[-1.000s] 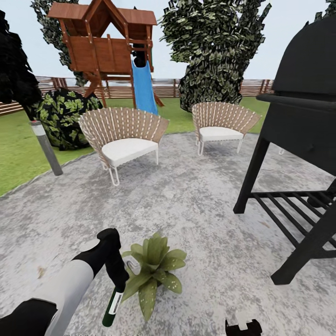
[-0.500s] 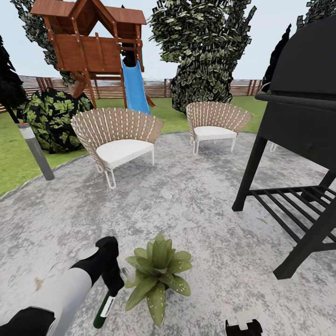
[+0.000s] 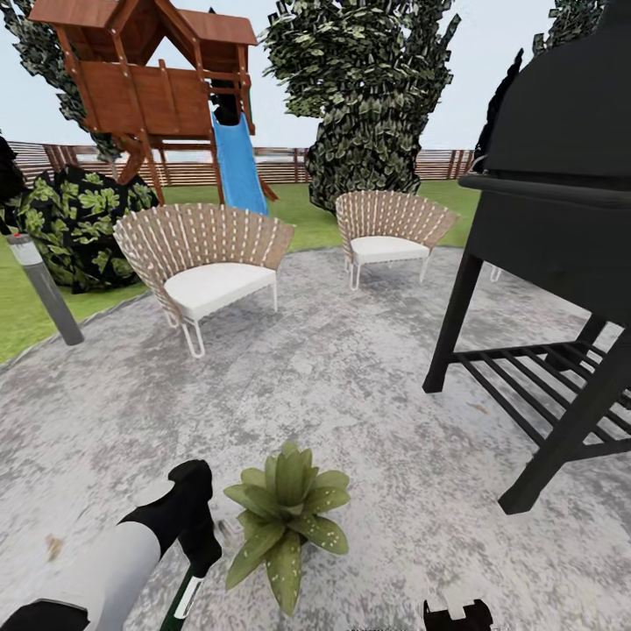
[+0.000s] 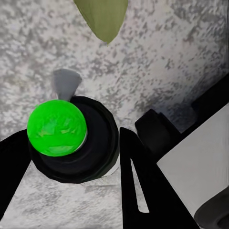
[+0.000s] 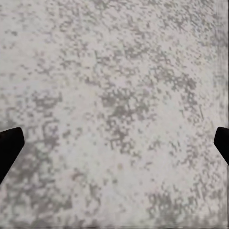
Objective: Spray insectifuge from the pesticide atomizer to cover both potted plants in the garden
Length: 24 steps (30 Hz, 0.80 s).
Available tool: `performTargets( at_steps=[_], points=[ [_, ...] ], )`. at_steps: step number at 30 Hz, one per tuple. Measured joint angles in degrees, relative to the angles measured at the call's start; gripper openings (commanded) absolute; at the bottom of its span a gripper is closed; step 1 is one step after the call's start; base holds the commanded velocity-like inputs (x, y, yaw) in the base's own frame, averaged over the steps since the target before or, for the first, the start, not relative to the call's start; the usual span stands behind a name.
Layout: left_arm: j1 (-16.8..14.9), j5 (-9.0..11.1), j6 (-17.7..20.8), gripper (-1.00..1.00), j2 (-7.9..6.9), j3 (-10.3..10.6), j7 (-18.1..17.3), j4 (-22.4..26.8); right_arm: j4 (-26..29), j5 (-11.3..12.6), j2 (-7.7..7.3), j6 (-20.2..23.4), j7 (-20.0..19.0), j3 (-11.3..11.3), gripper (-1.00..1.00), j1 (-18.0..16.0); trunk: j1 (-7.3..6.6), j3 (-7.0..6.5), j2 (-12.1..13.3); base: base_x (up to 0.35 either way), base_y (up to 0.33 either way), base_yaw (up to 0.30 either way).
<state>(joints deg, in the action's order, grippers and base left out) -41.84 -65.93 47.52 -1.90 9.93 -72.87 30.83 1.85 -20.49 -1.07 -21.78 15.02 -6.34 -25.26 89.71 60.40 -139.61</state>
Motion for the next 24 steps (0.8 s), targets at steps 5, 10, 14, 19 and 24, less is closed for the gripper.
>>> performTargets(
  at_steps=[5, 10, 14, 19, 24],
  points=[
    [0.0, 0.0, 0.1, -1.00, 0.03, 0.0, 0.1, 0.1, 0.0, 0.0, 0.00, 0.0, 0.0, 0.0, 1.00, 0.0, 0.01, 0.00, 0.0, -0.041, 0.000, -0.215],
    [0.0, -0.1, 0.1, -1.00, 0.02, 0.0, 0.2, 0.1, 0.0, 0.0, 0.09, 0.0, 0.0, 0.0, 1.00, 0.0, 0.03, 0.00, 0.0, -0.278, 0.117, -0.022],
    [0.0, -0.1, 0.1, -1.00, 0.18, -0.1, 0.8, 0.1, 0.0, 0.0, 0.09, 0.0, 0.0, 0.0, 1.00, 0.0, 0.02, 0.00, 0.0, -0.216, 0.257, -0.158],
    [0.0, -0.1, 0.1, -1.00, 0.14, -0.1, 0.8, 0.1, -0.1, 0.0, 0.09, 0.0, 0.0, 0.0, 1.00, 0.0, 0.00, 0.00, 0.0, -0.067, 0.318, -0.277],
    [0.0, -0.1, 0.1, -1.00, 0.06, -0.1, 1.0, 0.1, -0.1, 0.0, 0.09, 0.0, 0.0, 0.0, 1.00, 0.0, -0.01, 0.00, 0.0, 0.052, 0.325, -0.287]
  ],
)
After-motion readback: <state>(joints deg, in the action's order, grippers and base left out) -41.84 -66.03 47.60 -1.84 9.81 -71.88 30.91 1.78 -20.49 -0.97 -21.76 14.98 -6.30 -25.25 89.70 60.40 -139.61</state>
